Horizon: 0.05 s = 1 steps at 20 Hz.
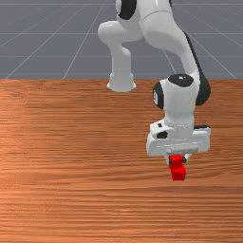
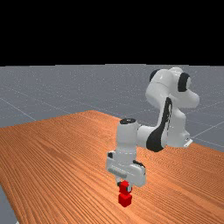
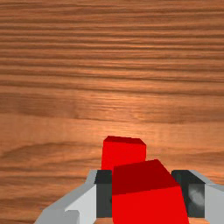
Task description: Stack all the cube
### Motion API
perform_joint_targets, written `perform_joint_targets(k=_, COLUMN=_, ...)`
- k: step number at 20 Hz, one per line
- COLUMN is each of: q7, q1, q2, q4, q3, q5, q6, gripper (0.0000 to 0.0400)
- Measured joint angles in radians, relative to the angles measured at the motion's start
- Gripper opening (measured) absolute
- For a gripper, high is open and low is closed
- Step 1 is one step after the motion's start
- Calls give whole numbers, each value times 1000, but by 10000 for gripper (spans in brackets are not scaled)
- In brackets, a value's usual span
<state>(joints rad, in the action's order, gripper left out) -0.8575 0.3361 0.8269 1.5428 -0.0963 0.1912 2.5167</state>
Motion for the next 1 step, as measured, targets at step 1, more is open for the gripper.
perform_joint_targets(k=1, q7=2, q1=5, q2=2, q4=-3, q3=-3, q5=-7, q6=0, gripper=201)
